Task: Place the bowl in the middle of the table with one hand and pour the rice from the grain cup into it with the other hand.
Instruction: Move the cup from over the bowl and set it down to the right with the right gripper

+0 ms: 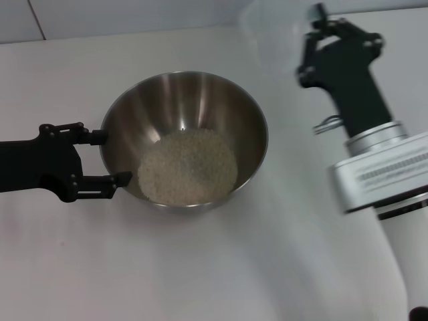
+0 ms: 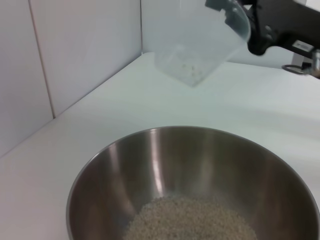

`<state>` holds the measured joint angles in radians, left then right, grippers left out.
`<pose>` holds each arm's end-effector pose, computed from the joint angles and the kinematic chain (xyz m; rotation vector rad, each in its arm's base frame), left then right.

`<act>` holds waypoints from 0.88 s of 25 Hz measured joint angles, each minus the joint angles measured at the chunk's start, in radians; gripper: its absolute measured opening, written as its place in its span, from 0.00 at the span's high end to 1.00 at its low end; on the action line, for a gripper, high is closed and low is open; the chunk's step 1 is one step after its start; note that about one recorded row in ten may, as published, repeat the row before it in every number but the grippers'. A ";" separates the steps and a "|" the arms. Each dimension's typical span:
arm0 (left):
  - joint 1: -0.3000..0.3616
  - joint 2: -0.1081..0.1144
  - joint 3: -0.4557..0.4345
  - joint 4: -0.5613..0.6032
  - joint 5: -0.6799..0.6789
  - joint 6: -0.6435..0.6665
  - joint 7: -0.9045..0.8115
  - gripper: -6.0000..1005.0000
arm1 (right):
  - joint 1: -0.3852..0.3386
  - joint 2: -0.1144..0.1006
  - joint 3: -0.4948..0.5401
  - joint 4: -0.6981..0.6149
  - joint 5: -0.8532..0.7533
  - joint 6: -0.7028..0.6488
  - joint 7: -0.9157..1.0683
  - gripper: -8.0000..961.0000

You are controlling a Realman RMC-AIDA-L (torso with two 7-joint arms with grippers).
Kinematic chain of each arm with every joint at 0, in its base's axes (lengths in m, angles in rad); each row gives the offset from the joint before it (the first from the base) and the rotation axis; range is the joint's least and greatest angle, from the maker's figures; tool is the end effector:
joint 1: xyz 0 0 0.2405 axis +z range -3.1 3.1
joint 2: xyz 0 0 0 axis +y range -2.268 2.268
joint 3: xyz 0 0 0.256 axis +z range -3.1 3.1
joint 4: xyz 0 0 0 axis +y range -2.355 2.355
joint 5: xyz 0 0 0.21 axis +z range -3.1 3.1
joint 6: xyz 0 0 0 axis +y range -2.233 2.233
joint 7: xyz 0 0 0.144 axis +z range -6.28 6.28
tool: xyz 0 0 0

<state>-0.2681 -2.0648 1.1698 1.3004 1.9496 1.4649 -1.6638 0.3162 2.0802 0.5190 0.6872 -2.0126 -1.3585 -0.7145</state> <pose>-0.2287 0.3104 0.0283 -2.7866 -0.3502 -0.2915 0.2190 0.2918 -0.0521 -1.5172 0.0142 0.6363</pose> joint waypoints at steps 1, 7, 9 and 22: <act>0.001 0.000 -0.001 -0.002 0.000 0.000 0.000 0.17 | -0.002 0.000 0.020 -0.021 0.000 0.000 0.066 0.97; 0.011 0.002 -0.004 -0.001 0.001 0.000 0.002 0.17 | 0.043 0.003 0.098 -0.270 0.000 0.038 0.475 0.97; 0.012 0.002 -0.002 -0.002 0.001 0.000 0.002 0.17 | 0.073 0.005 0.096 -0.350 0.000 0.076 0.579 0.97; 0.012 0.000 -0.001 0.000 0.017 0.000 0.002 0.17 | 0.176 0.004 0.087 -0.463 -0.082 0.372 0.713 0.95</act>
<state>-0.2561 -2.0651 1.1688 1.3005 1.9663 1.4645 -1.6616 0.4924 2.0838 0.6056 0.2241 -2.0946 -0.9862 -0.0012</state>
